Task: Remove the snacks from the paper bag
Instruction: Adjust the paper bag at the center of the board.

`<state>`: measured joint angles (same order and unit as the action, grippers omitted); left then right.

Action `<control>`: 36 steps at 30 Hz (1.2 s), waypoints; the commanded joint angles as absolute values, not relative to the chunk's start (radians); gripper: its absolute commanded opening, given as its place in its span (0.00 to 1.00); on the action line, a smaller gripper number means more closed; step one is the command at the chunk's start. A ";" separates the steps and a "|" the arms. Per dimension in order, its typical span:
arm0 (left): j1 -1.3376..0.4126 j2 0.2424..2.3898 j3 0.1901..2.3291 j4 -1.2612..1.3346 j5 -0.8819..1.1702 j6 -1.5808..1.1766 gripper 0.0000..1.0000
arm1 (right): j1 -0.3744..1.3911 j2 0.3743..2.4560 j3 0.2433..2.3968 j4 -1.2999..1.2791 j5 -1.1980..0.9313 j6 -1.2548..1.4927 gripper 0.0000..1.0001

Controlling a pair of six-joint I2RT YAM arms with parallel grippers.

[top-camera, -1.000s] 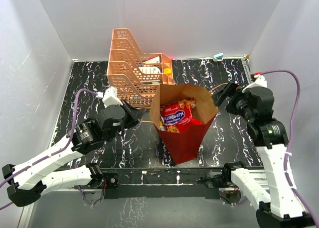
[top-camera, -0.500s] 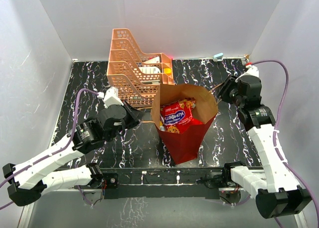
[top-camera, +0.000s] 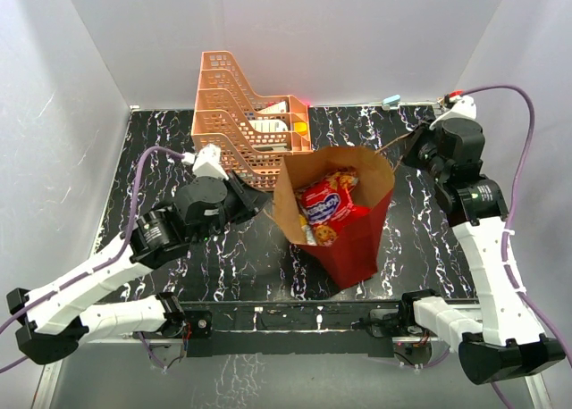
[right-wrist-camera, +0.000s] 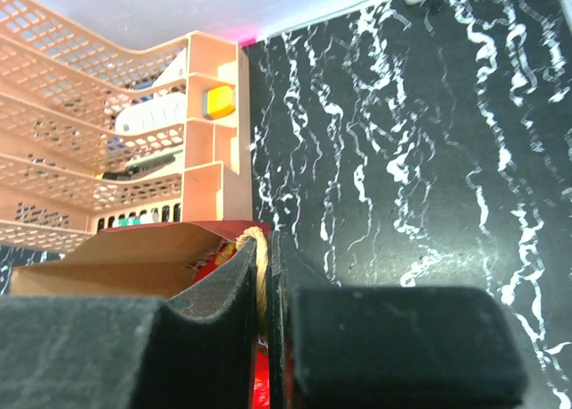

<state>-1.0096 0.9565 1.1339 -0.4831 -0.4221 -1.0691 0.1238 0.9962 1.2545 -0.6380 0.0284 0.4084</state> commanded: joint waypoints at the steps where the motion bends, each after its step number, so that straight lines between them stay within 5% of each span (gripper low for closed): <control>1: -1.005 1.014 1.195 -0.427 -0.335 -1.020 0.08 | 0.113 0.987 1.412 -0.506 0.150 0.353 0.07; 11: -1.005 1.141 1.173 -0.363 -0.118 -1.040 0.03 | 0.114 1.003 1.515 -0.534 -0.194 0.210 0.07; 19: -1.005 1.146 1.100 -0.337 -0.044 -1.051 0.03 | 0.114 0.909 1.365 -0.552 -0.433 0.292 0.07; 29: -1.035 1.128 1.036 -0.087 0.117 -0.951 0.61 | 0.113 0.877 1.335 -0.546 -0.454 0.387 0.07; 36: -1.161 1.264 1.092 -0.047 0.017 -0.944 0.71 | 0.113 0.874 1.313 -0.519 -0.454 0.433 0.07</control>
